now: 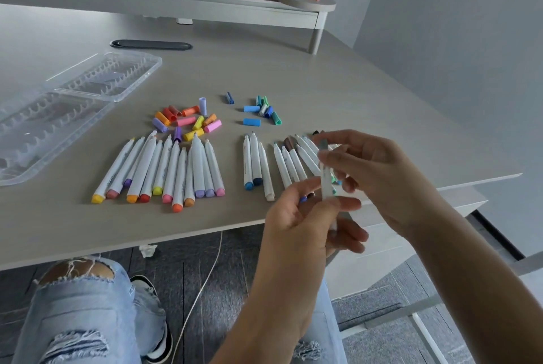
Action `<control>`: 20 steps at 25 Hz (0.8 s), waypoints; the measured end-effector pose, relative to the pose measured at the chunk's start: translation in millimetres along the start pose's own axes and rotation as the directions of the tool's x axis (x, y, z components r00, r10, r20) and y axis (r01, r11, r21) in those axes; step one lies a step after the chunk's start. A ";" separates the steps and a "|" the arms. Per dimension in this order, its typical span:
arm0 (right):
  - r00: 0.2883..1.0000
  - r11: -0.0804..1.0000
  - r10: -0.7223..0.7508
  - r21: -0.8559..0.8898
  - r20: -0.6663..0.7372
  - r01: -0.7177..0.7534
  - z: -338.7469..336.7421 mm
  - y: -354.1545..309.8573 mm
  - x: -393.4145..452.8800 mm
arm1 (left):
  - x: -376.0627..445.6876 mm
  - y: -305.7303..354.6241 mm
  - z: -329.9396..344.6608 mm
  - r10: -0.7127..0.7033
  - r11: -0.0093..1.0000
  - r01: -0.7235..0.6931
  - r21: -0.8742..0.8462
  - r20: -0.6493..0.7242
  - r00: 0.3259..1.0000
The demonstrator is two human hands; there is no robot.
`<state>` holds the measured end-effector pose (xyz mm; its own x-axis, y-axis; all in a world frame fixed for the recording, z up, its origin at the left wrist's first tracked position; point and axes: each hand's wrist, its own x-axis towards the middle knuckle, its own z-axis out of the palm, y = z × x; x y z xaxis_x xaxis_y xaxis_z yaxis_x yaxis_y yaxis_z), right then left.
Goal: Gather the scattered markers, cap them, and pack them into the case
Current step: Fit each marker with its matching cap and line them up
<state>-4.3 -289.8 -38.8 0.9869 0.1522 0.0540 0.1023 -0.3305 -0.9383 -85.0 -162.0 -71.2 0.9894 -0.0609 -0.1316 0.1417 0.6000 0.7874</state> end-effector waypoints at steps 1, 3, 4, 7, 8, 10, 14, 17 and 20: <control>0.998 1.000 0.014 0.012 -0.053 -0.013 -3.0 0.0 7.2 | -0.8 -1.7 1.1 -0.035 0.999 0.035 -0.018 0.018 0.999; 0.987 0.994 0.020 -0.103 -0.162 -0.037 -12.0 0.1 31.1 | -5.6 -5.6 0.4 -0.089 0.996 0.090 -0.012 0.057 0.994; 0.982 0.977 0.001 -0.210 -0.190 -0.041 -16.4 1.0 45.7 | -8.5 -7.2 -1.4 -0.097 0.995 0.097 -0.009 0.061 0.993; 0.989 0.843 -0.067 -0.538 -0.129 -0.013 -15.1 8.2 82.9 | -13.0 -7.6 -7.1 -0.075 0.996 0.076 -0.036 0.020 0.997; 0.990 0.780 -0.079 -0.626 -0.113 -0.010 -10.9 13.1 90.2 | -13.7 -6.3 -8.8 -0.065 0.997 0.066 -0.041 0.003 0.998; 0.988 0.663 -0.096 -0.748 -0.121 -0.027 -2.4 21.6 98.8 | -14.7 -3.6 -12.3 -0.050 0.998 0.049 -0.047 -0.019 0.999; 0.973 0.544 -0.147 -0.836 -0.179 -0.072 10.0 24.4 96.3 | -15.8 0.4 -20.1 -0.017 0.998 0.014 -0.053 -0.067 0.998; 0.962 0.586 -0.230 -0.810 -0.149 0.014 24.2 16.9 85.9 | -17.0 3.9 -25.1 0.059 0.996 -0.066 -0.057 -0.124 0.991; 0.990 0.677 -0.144 -0.730 -0.009 0.091 46.7 5.4 77.9 | -16.5 7.6 -32.2 0.140 0.986 -0.156 -0.058 -0.218 0.966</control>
<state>67.2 -236.1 -55.6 0.9631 0.1893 0.1915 0.2507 -0.8900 -0.3808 -101.2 -130.7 -82.4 0.9688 0.1988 -0.1483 -0.0161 0.6471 0.7622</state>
